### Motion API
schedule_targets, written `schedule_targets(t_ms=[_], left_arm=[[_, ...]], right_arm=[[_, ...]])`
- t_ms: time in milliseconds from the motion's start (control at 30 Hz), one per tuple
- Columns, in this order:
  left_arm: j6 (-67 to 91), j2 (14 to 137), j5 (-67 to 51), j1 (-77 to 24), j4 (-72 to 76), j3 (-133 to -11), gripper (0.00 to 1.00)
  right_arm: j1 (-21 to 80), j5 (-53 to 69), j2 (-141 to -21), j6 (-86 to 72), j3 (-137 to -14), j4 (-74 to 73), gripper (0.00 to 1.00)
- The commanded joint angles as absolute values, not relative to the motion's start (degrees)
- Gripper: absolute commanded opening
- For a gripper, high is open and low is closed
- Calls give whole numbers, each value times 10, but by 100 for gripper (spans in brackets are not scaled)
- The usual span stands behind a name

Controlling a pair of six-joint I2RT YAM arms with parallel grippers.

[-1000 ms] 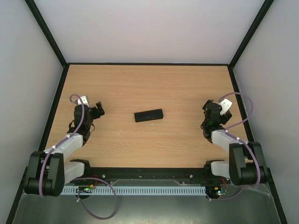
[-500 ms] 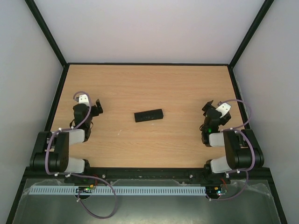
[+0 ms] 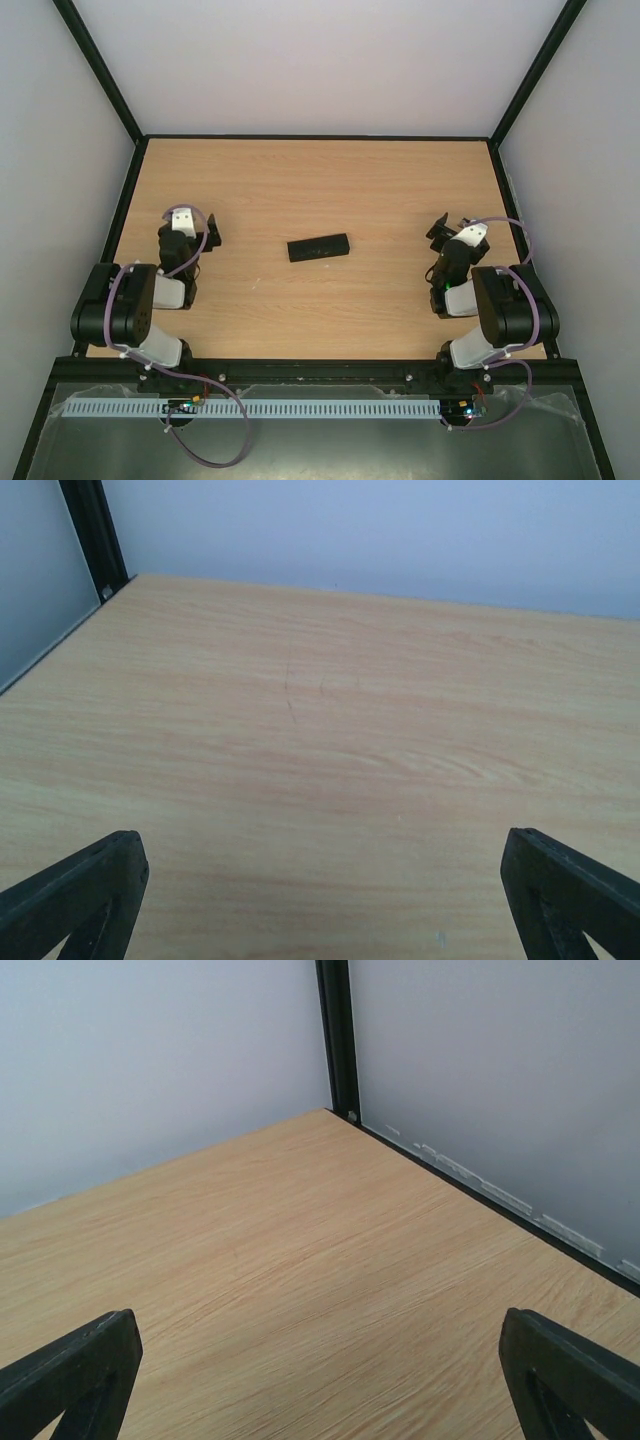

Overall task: Organize the sunglasses
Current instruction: Reset both arms

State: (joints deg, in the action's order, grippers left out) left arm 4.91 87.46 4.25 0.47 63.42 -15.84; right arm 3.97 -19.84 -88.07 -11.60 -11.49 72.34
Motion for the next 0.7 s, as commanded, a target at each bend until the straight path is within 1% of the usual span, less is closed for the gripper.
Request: schedule_targets(t_ms=[0,67,667], left_arm=[[30,886,42,1,719,-141,100],[31,880,43,0,700,-146,100],[30,879,42,0,718,-138,100]], right_arm=[[38,-201,-873,-112,-115,749,99],[38,-202,-878,-108,-111,764,99],[38,-201,-875,-109,-115,754,99]])
